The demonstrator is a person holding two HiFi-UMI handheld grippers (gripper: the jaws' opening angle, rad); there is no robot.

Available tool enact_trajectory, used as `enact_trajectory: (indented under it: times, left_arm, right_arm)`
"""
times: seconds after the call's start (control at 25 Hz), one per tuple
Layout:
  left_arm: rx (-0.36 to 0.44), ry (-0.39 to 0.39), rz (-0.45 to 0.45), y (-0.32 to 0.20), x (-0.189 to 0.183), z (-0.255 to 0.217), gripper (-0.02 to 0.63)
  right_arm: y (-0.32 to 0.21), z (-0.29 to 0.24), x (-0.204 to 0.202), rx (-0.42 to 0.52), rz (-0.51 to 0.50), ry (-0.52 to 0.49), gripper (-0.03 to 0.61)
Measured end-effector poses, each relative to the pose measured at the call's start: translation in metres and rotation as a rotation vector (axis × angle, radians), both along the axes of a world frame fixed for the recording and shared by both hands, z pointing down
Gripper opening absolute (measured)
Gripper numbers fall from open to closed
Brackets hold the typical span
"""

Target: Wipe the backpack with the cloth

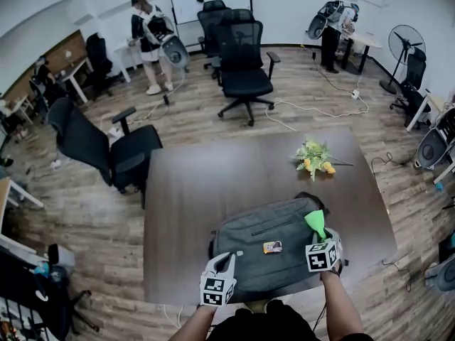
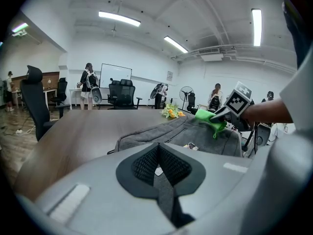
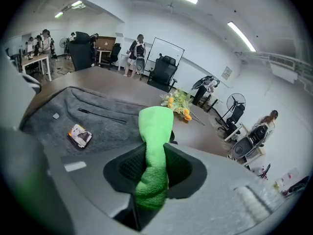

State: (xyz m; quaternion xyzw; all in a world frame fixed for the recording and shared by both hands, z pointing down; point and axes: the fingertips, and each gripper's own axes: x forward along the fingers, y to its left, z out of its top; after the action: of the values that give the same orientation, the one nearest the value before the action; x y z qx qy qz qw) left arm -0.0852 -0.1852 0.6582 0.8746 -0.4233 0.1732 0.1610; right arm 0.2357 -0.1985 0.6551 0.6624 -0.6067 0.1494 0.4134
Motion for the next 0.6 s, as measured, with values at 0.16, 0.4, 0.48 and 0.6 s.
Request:
enact_trajectory:
  times: [0.16,0.4,0.48,0.6]
  left_arm:
    - [0.008,0.007,-0.007,0.004,-0.004,-0.003,0.019]
    - [0.008,0.010,-0.028,0.009,-0.015,-0.007,0.020]
    - [0.005,0.009,-0.040,0.009,-0.021,-0.006,0.020]
    - [-0.004,0.012,-0.055,0.011,-0.030,-0.002,0.019]
  right_arm:
    - [0.003,-0.012,-0.018,0.049,-0.014,-0.073,0.098]
    - [0.002,-0.030,-0.052,0.095,-0.025,-0.262,0.098]
    - [0.001,-0.033,-0.069,0.101,-0.047,-0.314,0.098]
    - [0.001,-0.030,-0.095,0.076,-0.076,-0.367,0.098]
